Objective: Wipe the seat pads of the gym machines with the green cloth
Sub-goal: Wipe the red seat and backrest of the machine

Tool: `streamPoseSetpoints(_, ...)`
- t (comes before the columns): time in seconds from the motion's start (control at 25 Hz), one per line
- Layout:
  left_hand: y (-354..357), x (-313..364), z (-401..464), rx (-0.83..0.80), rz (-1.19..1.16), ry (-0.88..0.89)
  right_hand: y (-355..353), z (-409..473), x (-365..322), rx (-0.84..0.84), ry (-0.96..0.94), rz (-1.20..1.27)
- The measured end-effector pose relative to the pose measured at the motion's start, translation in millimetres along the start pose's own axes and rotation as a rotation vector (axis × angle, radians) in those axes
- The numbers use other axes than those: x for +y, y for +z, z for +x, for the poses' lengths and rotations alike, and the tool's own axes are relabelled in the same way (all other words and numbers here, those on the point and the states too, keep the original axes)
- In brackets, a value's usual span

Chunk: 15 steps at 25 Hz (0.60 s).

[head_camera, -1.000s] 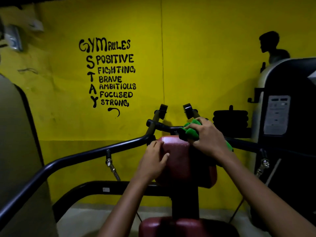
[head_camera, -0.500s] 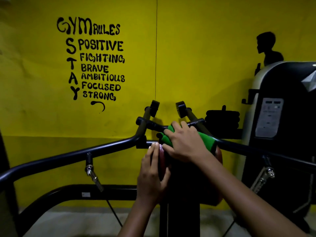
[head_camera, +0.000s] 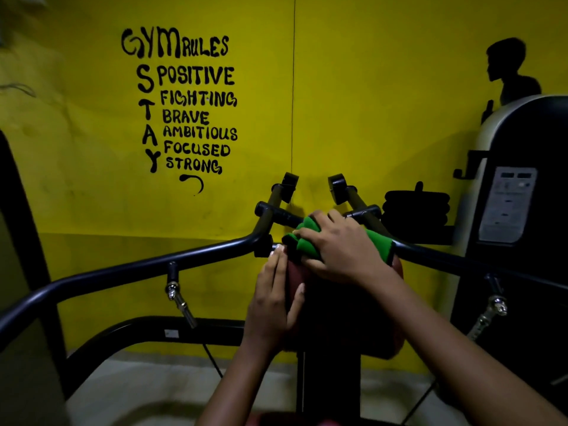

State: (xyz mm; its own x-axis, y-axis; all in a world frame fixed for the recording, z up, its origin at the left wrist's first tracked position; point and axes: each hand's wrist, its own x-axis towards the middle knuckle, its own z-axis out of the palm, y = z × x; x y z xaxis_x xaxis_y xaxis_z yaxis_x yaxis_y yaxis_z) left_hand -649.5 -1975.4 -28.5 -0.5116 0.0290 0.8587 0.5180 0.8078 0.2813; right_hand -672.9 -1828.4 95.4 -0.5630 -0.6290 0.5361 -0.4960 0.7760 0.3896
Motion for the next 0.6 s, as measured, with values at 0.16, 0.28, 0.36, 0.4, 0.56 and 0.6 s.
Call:
streamPoseSetpoints(0.16,-10.8,-2.0,0.6,-0.054,0.037,0.019,6.6,-28.4,16.2,0.048,-0.134,0.0)
streamPoseSetpoints(0.28,-17.0,-3.2,6.1,-0.077,0.105,0.058,-2.2,-7.0,21.9,-0.042,0.25,0.087)
streamPoseSetpoints(0.36,-19.5,-2.4,8.4,-0.091,0.139,0.062,-5.3,-4.6,12.7,-0.01,0.25,0.071)
streamPoseSetpoints(0.4,-20.2,-1.9,9.2,-0.099,0.146,0.054,-2.6,-12.7,10.7,0.033,0.161,0.041)
streamPoseSetpoints(0.56,-24.0,5.7,19.6,-0.141,0.211,0.138,-0.7,-50.0,28.9,0.093,0.05,0.064)
streamPoseSetpoints(0.6,-22.8,9.4,25.2,-0.161,0.256,0.193,-1.8,-45.7,38.0,0.051,0.184,0.105)
